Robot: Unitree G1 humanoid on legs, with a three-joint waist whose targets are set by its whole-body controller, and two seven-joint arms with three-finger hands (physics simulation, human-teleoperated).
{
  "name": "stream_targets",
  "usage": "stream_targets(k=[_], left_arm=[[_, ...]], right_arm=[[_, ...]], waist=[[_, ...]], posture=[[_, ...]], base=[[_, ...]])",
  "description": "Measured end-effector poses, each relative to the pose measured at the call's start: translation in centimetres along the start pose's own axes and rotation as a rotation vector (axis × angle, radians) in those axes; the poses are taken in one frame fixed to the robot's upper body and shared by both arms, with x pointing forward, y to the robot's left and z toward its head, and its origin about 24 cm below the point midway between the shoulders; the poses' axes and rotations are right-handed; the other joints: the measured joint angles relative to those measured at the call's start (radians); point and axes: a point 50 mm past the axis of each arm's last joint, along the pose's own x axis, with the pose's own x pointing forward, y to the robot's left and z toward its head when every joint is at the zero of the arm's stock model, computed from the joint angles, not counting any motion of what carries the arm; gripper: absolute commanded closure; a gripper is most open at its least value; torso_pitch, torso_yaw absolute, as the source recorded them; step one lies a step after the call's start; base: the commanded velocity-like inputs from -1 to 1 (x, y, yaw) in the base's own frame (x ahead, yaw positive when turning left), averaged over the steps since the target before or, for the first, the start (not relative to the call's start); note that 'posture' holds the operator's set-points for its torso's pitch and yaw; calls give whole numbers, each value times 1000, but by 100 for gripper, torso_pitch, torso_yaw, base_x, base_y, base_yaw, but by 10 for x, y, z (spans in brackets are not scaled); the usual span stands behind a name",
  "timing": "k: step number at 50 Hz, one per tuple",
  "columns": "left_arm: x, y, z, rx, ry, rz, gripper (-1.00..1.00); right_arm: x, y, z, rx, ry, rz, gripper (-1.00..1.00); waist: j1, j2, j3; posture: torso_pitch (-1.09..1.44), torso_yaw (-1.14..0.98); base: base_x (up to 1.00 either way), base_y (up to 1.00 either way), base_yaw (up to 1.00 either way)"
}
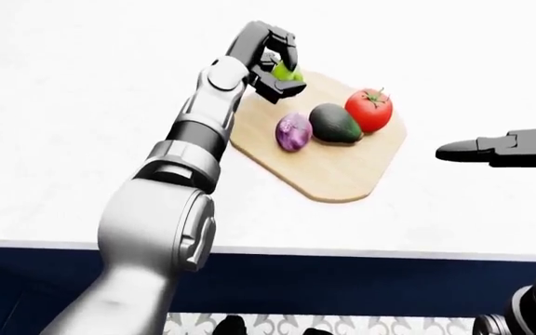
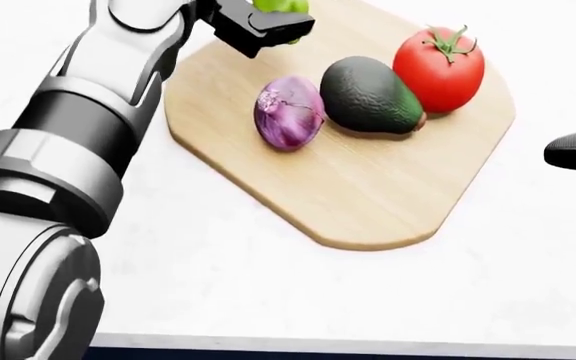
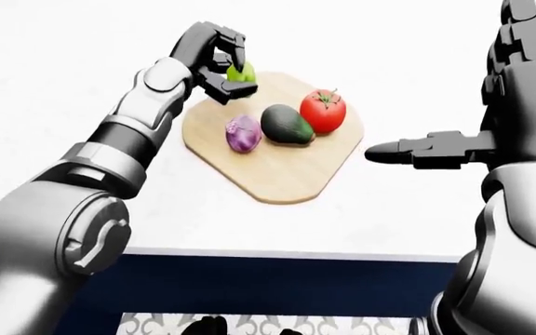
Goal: Place the avocado, onion, tomato and bell pepper on the cutting board.
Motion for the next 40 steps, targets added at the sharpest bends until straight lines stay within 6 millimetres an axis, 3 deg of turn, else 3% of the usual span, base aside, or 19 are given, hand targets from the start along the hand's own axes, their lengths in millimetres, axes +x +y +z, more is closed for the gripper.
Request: stream_targets(k=[7, 10, 13, 14, 21, 25, 28, 40], left_arm=[[1, -2, 3, -78, -3, -20, 67], [1, -5, 3, -88, -1, -37, 45], [1, -9, 1, -95, 8, -57, 42], [1, -9, 0, -98, 12, -63, 29], [1, -14, -4, -96, 33, -96, 15], [1, -13, -5, -97, 39, -94, -10], [1, -13, -3, -95, 30, -92, -44], [1, -10, 0, -100, 20, -87, -100]], right_arm=[[-1, 2, -2, 2, 4, 4, -100], [-2, 1, -1, 0, 2, 4, -100], [-2, 0, -1, -1, 1, 0, -100], [-2, 0, -2, 0, 2, -1, -100], [-2, 0, -2, -1, 3, 1, -100], [0, 0, -1, -1, 2, -2, -100], [0, 1, -1, -1, 2, 2, -100], [-2, 1, -2, -2, 0, 3, -100]], waist=[[2, 0, 0], [3, -1, -1], [3, -2, -2], [3, -2, -2], [2, -3, -1], [1, -4, 0], [2, -5, -1], [3, -6, -5]], posture=[[35, 0], [35, 0], [35, 0], [35, 0], [35, 0], [35, 0], [35, 0], [35, 0]], base=[[0, 0, 0], [0, 0, 0], [0, 0, 0], [0, 0, 0], [0, 0, 0], [0, 0, 0], [0, 0, 0], [0, 0, 0]])
